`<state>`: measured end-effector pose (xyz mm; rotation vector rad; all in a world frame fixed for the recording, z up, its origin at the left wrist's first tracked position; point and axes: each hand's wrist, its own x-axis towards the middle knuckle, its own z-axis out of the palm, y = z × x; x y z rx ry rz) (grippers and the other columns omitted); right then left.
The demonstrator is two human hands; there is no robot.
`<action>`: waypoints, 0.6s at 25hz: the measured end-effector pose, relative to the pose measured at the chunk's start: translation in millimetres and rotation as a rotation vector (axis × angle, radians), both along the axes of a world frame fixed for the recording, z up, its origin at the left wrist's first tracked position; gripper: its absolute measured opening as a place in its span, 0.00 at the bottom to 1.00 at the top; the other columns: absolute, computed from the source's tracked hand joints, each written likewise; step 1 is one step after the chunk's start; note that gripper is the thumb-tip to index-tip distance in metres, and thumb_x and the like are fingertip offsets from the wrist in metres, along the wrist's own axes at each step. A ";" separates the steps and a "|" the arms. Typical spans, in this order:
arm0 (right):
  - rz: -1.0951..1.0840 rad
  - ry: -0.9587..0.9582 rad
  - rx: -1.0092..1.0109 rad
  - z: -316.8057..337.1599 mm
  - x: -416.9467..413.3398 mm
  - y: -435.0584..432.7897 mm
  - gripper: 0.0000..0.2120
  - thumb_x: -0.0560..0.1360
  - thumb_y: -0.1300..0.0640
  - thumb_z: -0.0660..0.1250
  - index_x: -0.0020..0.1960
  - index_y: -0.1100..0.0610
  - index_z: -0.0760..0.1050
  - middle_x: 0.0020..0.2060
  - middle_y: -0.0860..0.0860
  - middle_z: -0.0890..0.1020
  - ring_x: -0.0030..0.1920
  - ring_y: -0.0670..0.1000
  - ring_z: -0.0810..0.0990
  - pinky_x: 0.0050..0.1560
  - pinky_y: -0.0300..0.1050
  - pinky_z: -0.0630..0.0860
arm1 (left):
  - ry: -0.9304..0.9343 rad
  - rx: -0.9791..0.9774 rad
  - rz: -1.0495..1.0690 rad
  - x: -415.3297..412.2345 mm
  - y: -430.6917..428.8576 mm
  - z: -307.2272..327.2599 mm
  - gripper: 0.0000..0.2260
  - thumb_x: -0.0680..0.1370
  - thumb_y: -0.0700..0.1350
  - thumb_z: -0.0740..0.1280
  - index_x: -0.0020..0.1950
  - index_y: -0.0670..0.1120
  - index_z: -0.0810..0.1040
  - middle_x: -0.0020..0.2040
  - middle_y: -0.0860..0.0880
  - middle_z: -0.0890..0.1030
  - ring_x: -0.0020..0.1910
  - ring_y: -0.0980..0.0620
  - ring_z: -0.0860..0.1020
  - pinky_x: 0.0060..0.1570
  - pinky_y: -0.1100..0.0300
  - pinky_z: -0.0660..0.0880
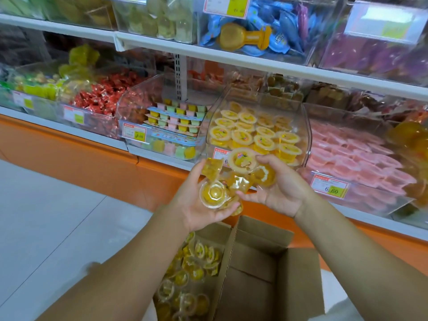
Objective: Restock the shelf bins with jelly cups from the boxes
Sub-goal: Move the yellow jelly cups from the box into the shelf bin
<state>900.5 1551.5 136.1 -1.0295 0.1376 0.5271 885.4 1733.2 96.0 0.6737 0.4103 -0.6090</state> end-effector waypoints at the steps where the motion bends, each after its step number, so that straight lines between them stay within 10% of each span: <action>1: -0.014 -0.006 0.018 1.6 1.0 -1.4 0.20 0.75 0.55 0.63 0.67 0.53 0.74 0.60 0.55 0.81 0.55 0.58 0.82 0.47 0.58 0.80 | 0.001 -0.019 0.013 1.0 -1.8 1.6 0.29 0.71 0.64 0.71 0.65 0.47 0.79 0.58 0.40 0.83 0.52 0.40 0.83 0.52 0.44 0.80; 15: 0.015 -0.086 0.128 -2.7 -12.6 37.0 0.18 0.72 0.58 0.63 0.61 0.51 0.78 0.58 0.56 0.81 0.53 0.57 0.82 0.40 0.53 0.83 | 0.019 -0.256 0.320 14.7 -18.4 2.4 0.27 0.77 0.66 0.63 0.59 0.46 0.83 0.52 0.40 0.85 0.47 0.39 0.85 0.42 0.48 0.82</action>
